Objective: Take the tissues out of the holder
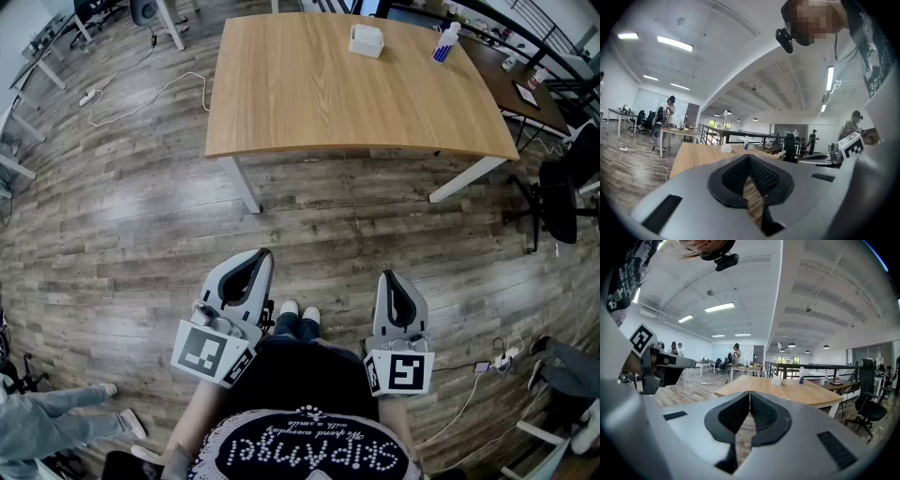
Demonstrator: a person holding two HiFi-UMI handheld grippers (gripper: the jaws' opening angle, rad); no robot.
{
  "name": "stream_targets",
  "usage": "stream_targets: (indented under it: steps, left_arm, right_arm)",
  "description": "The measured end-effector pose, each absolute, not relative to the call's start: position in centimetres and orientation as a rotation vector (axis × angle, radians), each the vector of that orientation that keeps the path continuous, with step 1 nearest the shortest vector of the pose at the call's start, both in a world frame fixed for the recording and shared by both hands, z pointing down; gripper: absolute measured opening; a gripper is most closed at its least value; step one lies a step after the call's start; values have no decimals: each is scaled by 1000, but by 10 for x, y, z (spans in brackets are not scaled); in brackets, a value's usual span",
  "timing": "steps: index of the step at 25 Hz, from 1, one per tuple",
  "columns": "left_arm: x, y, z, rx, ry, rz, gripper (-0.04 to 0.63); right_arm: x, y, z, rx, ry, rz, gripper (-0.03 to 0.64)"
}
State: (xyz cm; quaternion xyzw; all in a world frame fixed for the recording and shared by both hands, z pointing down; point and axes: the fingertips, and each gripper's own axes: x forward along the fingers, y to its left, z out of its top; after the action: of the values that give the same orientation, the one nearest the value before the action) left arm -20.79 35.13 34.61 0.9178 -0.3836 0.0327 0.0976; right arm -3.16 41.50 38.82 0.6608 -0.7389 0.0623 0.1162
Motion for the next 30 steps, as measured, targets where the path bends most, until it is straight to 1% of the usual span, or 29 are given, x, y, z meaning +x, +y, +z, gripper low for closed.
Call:
stream_targets:
  steps: [10,18,24,30]
  left_arm:
    - [-230,357,345,2689,-1206,95,5]
    - [-234,361,338,2682,-1246,48,5]
    - [-246,361,339,2671,-1321,50,5]
    - [-242,352,339,2654,-1350,24,5]
  right_arm:
    - [-37,419,388,1916,-2185,177,15]
    - [-30,430,386,1916,-2224,188,15]
    - [-14,442,391,1951,-2241,220,15]
    - [2,436,394,1954,-2238,234,15]
